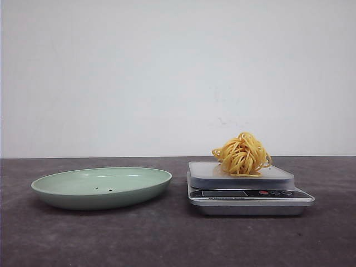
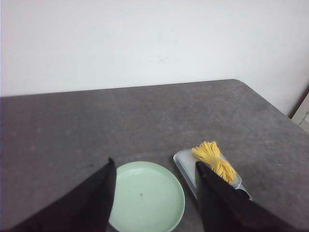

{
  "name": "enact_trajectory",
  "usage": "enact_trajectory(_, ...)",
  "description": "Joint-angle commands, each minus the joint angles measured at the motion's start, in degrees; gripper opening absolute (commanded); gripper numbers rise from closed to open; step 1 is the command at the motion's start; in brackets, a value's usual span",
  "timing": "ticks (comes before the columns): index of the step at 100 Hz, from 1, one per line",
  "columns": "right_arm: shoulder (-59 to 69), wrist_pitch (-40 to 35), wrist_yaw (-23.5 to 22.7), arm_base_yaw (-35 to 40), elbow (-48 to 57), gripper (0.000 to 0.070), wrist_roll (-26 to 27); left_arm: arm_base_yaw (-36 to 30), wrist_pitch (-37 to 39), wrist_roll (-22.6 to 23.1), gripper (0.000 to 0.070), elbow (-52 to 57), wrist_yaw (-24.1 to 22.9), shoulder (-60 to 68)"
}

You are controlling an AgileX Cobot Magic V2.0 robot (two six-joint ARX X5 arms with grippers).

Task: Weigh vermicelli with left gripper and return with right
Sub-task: 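Open the left gripper and withdraw it upward, then lower the right gripper onto the vermicelli on the scale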

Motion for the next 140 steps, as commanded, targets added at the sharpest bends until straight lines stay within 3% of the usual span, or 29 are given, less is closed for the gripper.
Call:
enact_trajectory(1, 0.2, 0.6, -0.2, 0.2, 1.2, 0.0545, -0.6, -0.3, 0.3, -2.3, 0.0300, -1.9, -1.0, -2.9)
enact_trajectory(39, 5.4, 2.4, -0.2, 4.9, 1.2, 0.0546, -0.3, -0.2, -0.7, -15.1, 0.0296, -28.0, -0.7, -22.0)
enact_trajectory(84, 29.7, 13.6, 1.0, 18.1, 1.2, 0.0545, 10.2, -0.2, -0.4, -12.9, 0.0296, -31.6, -4.4, -23.3)
enact_trajectory(105, 41.9, 19.5, 2.6, 20.6, 1.7, 0.0544, 12.2, -0.2, -1.1, -12.9, 0.0296, -31.6, -4.4, -23.3)
enact_trajectory(140, 55.8, 18.3, 4.4, 21.0, 10.4, 0.0526, 12.3, -0.2, -2.0, -12.9, 0.0296, -31.6, -4.3, -23.3)
